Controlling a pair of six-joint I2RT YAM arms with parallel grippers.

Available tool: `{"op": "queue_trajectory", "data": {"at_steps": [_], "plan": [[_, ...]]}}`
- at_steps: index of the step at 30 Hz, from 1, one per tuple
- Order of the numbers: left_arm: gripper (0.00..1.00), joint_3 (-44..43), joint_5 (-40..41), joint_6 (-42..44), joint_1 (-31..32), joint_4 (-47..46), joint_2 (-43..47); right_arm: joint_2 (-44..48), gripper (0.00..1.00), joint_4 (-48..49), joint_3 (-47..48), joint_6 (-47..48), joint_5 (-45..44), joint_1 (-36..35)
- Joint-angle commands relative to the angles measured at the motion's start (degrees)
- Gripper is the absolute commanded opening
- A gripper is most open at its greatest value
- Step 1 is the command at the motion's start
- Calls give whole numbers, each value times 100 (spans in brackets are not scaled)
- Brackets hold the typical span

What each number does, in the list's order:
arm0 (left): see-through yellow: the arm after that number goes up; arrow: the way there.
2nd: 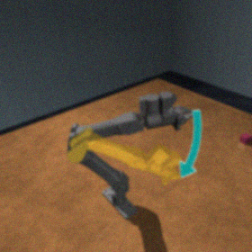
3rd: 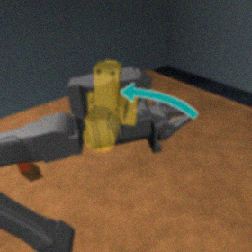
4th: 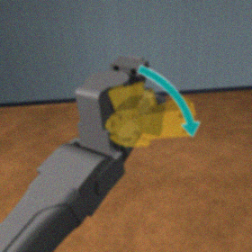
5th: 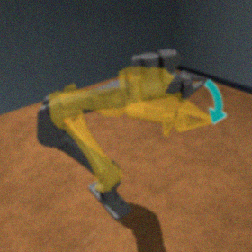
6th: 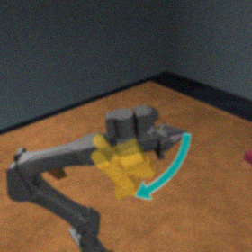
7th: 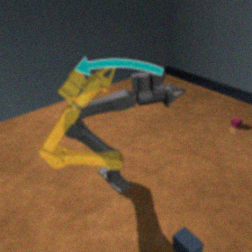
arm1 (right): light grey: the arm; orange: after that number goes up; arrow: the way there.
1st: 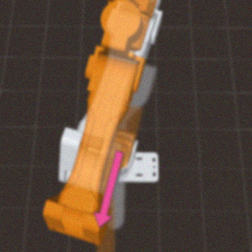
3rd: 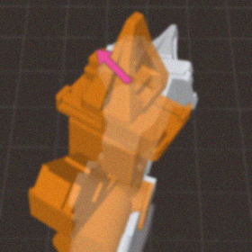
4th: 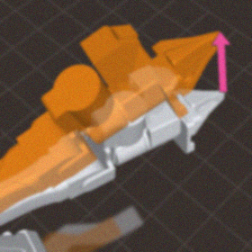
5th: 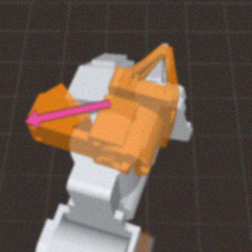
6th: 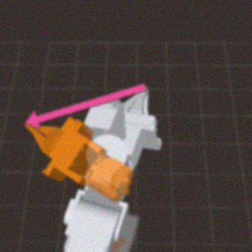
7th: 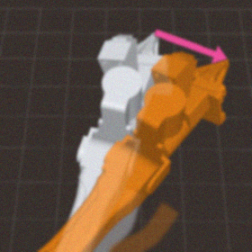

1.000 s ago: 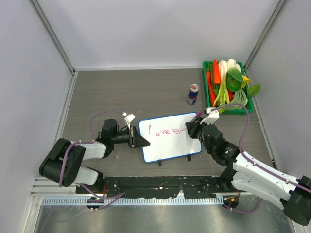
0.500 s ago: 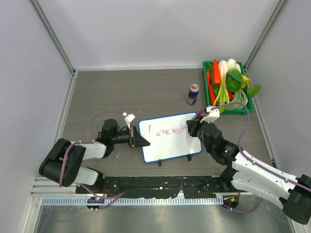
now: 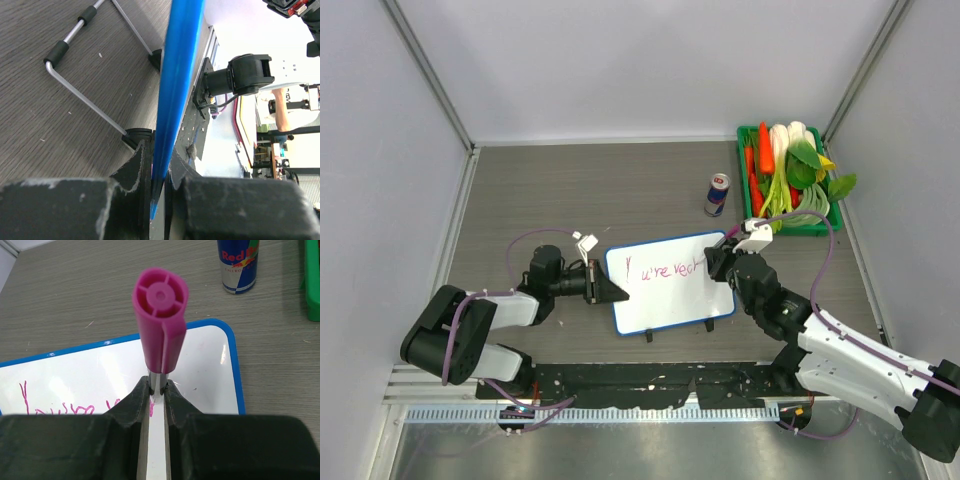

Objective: Write a sentence on the whiteboard

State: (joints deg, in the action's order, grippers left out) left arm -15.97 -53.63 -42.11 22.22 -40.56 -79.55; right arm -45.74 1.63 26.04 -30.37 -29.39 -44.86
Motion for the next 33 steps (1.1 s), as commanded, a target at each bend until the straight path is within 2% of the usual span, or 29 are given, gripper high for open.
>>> {"op": "queue_trajectory", "data": {"at_steps": [1,16,33], "plan": [[0,-21,546,89,-7,487,-149,91,1,-119,-3,-57,-146,39],[0,-29,537,89,-7,487,-158,249,1,-391,-222,-206,170,39],[0,-29,537,89,2,478,-184,662,1,-470,216,-127,92,39]]}}
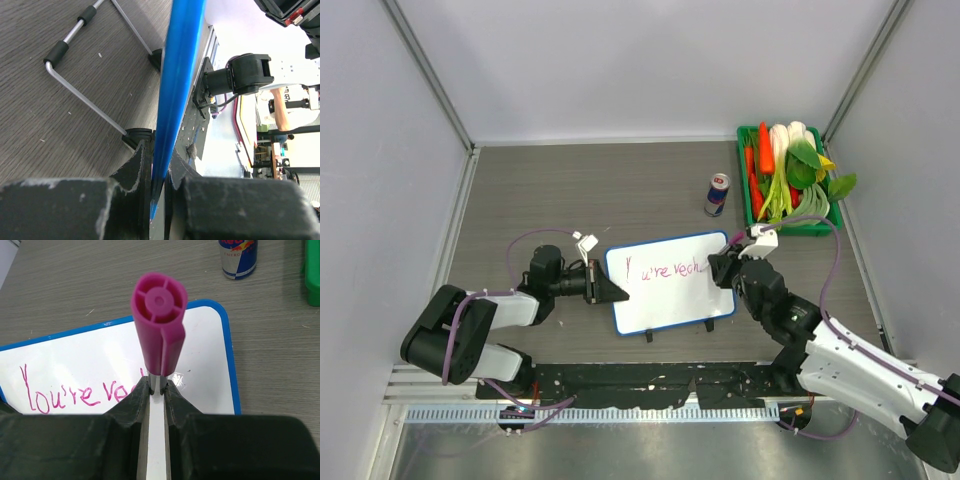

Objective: Write a sentence on the whiteboard

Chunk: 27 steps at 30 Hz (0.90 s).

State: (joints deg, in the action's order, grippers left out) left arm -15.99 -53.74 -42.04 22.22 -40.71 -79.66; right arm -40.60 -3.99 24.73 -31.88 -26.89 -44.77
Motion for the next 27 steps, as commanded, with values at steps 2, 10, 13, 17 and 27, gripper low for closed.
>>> {"op": "queue_trajectory", "data": {"at_steps": [2,10,13,17,27], "plan": [[0,-27,548,82,-7,494,-173,105,1,135,418,102,-211,30],[0,-18,548,82,-7,502,-138,-378,2,355,480,200,-246,39],[0,-10,557,82,-7,502,-129,-458,1,364,445,182,-237,39],[0,-18,557,82,-16,502,-138,-449,1,531,384,156,-263,48],[0,-18,540,65,-7,494,-155,-572,1,461,304,191,-316,39]]}}
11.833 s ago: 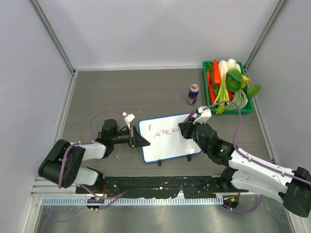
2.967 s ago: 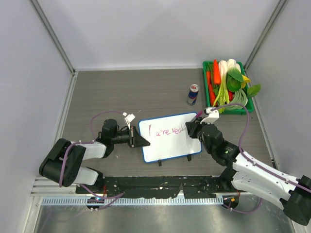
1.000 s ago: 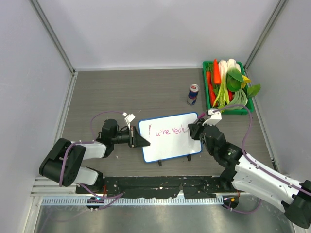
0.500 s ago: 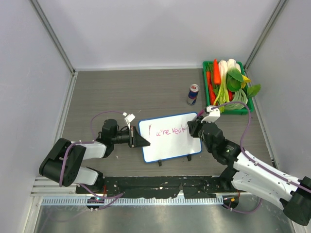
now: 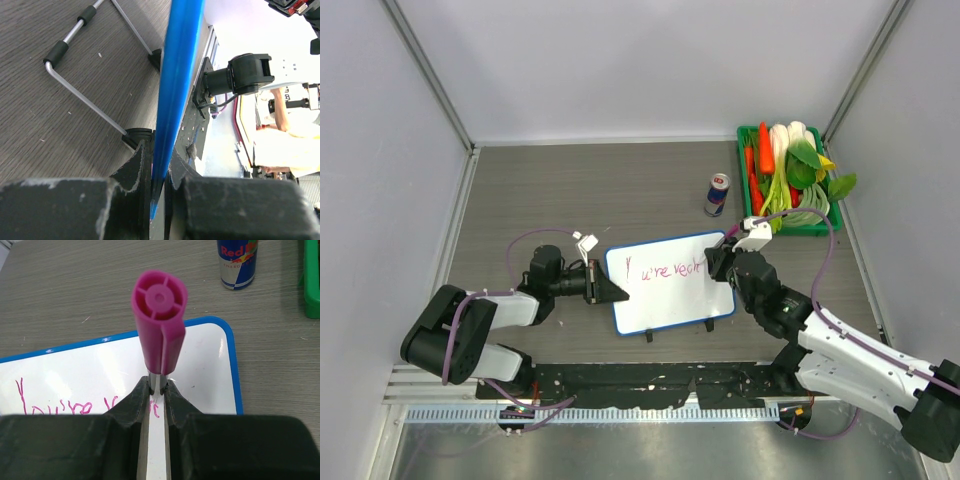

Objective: Write a sentence on the whiteboard

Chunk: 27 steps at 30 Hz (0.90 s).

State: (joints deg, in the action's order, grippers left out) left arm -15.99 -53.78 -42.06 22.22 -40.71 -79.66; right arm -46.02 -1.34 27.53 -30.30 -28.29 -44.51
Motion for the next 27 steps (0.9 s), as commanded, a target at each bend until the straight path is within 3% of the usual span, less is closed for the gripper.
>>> {"op": "queue_trajectory", "data": {"at_steps": [1,27], "plan": [[0,-18,544,75,-7,494,-155,-21,1,196,16,42,-176,13],[0,-18,553,84,-7,503,-147,41,1,-200,103,112,-633,30]]}}
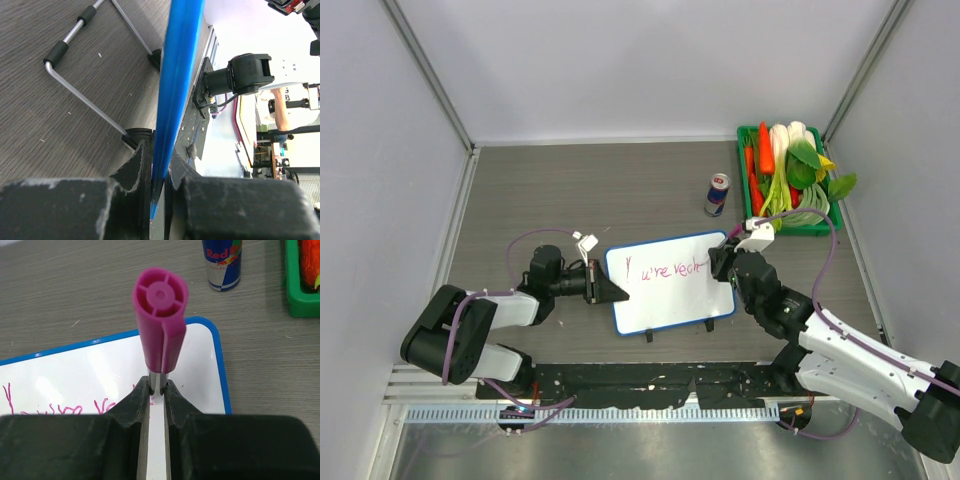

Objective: Write a sentence on the whiteboard

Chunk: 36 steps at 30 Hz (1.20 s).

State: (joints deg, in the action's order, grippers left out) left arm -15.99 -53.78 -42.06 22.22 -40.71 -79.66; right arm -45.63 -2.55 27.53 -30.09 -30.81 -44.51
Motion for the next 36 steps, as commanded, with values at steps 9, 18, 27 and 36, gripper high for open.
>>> {"op": "queue_trajectory", "data": {"at_steps": [9,18,27,36], "plan": [[0,-18,561,84,2,502,-155,-210,2,114,270,108,-347,57],[0,-27,544,84,-16,494,-155,-245,1,219,323,73,-303,48],[0,-27,535,76,-7,494,-173,-254,1,527,297,90,-233,48],[0,-27,526,76,-7,485,-155,-298,1,387,227,29,-13,48]]}}
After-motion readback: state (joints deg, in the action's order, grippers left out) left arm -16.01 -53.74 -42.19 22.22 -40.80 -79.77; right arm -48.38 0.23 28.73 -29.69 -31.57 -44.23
